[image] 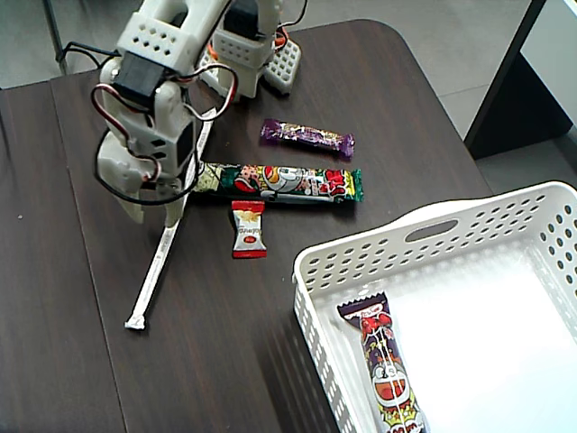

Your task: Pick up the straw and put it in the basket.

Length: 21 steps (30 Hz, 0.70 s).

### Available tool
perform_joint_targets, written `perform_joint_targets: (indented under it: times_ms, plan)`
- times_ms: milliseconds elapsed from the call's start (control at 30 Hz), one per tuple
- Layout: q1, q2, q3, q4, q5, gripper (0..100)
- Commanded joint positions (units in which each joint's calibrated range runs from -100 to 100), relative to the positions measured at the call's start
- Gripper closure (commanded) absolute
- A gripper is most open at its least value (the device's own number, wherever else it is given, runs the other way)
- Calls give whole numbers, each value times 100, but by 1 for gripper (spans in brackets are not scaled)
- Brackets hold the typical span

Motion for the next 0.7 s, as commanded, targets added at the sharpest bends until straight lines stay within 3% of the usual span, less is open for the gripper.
perform_joint_targets:
  times_ms: [0,667]
  plan:
    - [-137,-127,-46,3,-24,87]
    - [-313,923,-146,-552,-3,88]
